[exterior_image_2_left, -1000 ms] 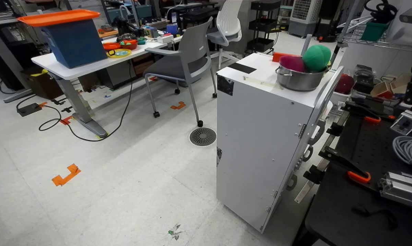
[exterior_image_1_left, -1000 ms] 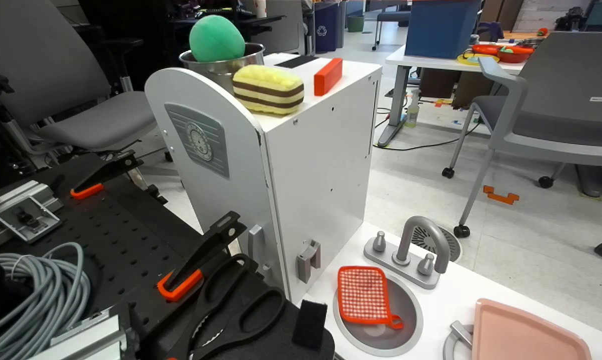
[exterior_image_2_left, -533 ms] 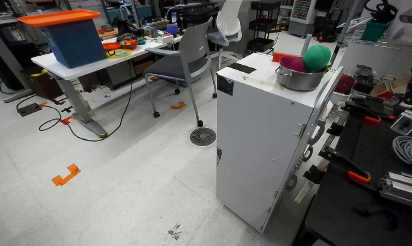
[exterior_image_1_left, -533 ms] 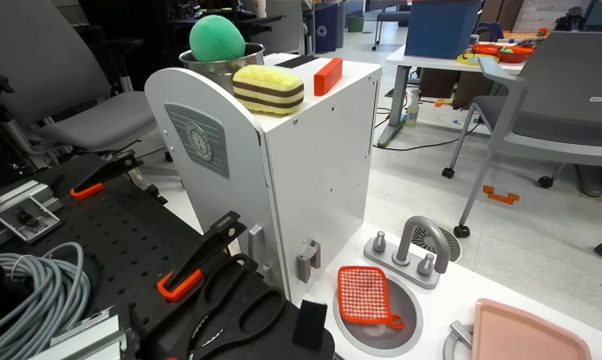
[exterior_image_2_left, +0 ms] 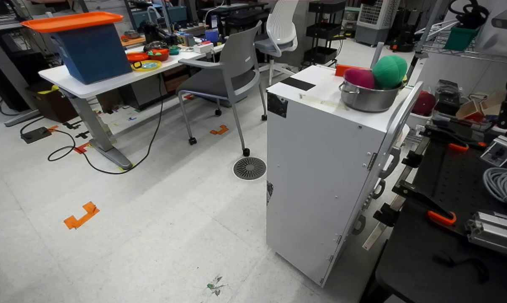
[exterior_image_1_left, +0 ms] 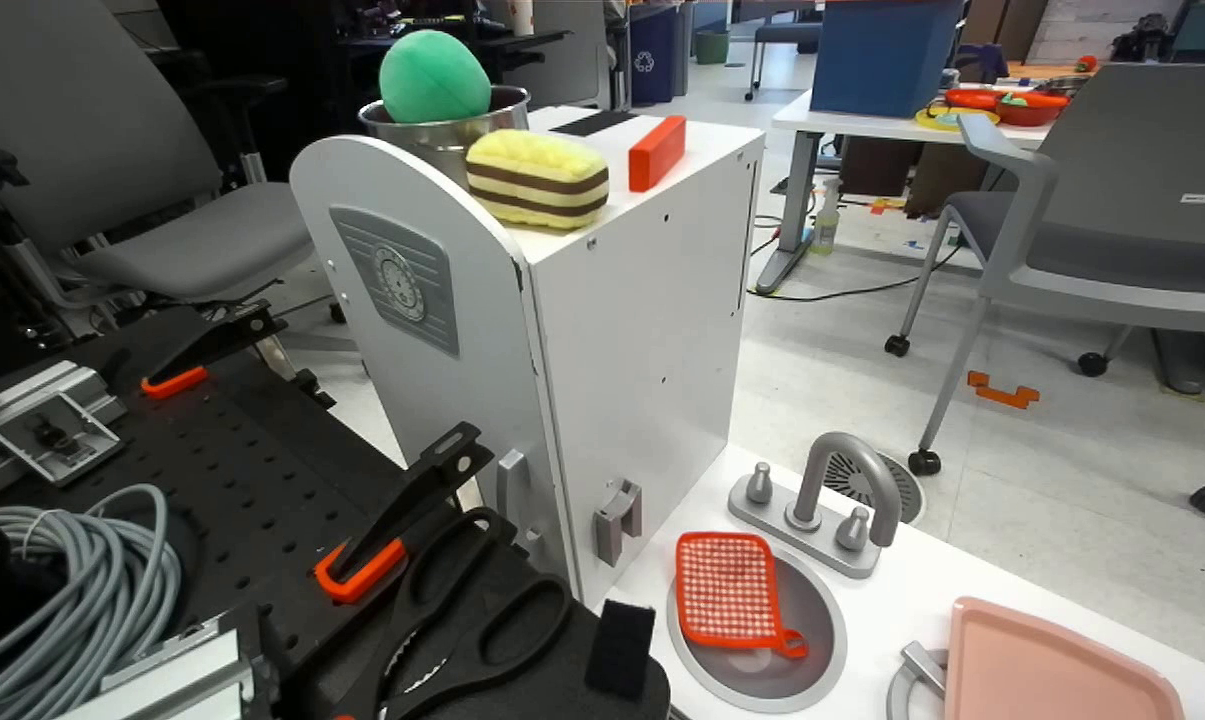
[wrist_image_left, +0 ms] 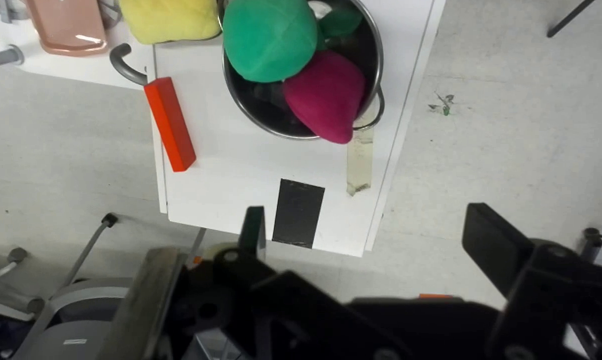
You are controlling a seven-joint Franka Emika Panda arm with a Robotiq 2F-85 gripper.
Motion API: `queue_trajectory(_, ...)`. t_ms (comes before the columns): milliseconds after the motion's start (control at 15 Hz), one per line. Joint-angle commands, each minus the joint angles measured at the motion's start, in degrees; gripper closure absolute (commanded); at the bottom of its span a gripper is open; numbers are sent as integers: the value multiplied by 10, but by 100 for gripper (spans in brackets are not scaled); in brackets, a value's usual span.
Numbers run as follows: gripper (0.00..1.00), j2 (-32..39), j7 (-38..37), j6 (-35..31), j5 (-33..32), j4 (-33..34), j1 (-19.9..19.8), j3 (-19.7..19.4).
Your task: Put the green plush toy in the silver pot.
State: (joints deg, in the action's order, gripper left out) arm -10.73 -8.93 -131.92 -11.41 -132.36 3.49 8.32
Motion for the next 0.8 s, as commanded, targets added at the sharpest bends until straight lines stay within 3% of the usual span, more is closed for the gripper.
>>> queue_trajectory(0,0,-11,58,-12,58,4,9,-22)
queue_trajectory(333,0,-17,146,-36,138,3,11,-45)
queue_trajectory(733,0,-10,134,-28,120,7,3,-46)
